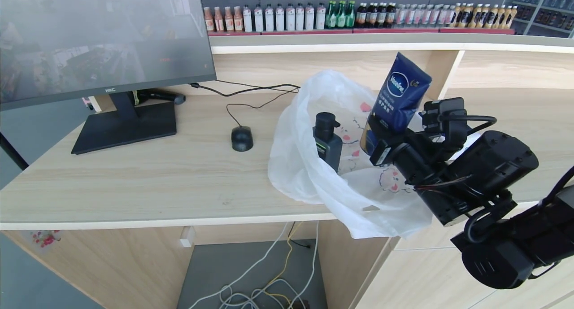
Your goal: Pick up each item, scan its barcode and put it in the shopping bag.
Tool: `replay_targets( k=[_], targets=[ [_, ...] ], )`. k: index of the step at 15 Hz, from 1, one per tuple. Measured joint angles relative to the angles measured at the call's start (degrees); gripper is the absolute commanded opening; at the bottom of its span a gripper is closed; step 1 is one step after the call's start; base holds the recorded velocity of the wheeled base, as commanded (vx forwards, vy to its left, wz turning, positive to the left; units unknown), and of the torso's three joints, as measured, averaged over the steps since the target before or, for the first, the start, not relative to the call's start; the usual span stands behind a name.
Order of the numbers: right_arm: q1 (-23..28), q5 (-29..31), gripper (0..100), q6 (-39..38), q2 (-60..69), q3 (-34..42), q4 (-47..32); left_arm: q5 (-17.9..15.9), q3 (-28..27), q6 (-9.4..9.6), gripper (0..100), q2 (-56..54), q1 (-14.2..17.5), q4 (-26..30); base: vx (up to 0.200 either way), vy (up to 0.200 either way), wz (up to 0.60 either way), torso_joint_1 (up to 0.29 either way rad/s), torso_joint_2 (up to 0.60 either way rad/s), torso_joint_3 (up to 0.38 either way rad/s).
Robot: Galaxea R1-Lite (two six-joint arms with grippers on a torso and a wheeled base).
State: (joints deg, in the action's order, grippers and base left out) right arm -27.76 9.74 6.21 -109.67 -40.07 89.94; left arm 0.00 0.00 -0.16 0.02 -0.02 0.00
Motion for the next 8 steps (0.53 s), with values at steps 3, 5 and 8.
replay_targets(
  k=[3,5,8],
  targets=[
    [0.04,0.0,0,0.02,-0.67,0.9,-0.02,0.0,0.0,0.0,100,0.0,-0.02,0.0,0.0,0.0,0.0,0.0,0.0,0.0],
    [0.09,0.02,0,0.17,-0.95,1.38,-0.02,0.0,0.0,0.0,100,0.0,0.0,0.0,0.0,0.0,0.0,0.0,0.0,0.0],
    [-0.29,0.07,0,0.26,-1.33,2.65,0.29,0.0,0.0,0.0,100,0.0,0.02,0.0,0.0,0.0,0.0,0.0,0.0,0.0]
  ],
)
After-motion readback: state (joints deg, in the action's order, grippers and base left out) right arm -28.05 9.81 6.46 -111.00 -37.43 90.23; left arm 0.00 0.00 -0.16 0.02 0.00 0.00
